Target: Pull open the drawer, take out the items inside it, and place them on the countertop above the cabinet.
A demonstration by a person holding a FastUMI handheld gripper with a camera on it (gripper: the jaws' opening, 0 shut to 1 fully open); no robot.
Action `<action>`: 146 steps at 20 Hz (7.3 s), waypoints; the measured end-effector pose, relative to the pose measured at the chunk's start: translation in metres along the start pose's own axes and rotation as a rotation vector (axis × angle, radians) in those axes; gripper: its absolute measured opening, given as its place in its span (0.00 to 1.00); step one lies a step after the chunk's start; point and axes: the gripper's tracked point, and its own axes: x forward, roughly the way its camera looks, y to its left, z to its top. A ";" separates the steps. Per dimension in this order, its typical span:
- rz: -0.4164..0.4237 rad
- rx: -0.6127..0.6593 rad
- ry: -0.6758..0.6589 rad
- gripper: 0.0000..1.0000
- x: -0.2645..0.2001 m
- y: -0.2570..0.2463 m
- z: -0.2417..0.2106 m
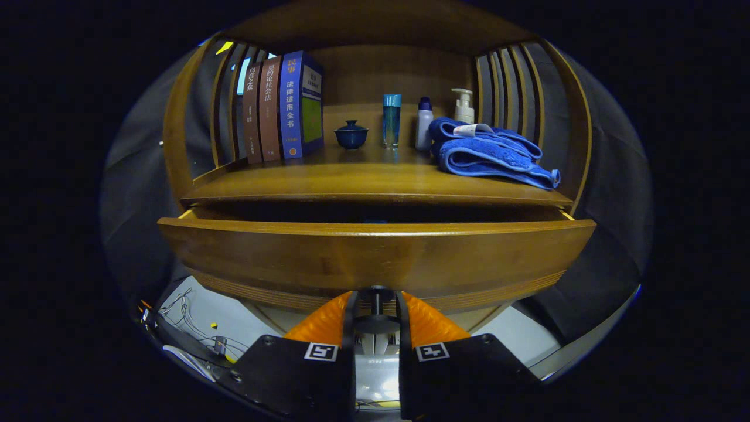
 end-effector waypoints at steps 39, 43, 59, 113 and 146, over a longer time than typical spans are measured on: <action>-0.020 0.100 0.007 1.00 -0.168 -0.006 -0.009; 0.032 0.081 0.027 1.00 -0.143 0.002 0.040; -0.004 0.037 0.599 1.00 0.035 0.008 0.005; -0.030 0.094 0.450 0.40 0.153 -0.006 0.144; 0.092 0.119 -0.257 0.99 -0.159 -0.012 0.089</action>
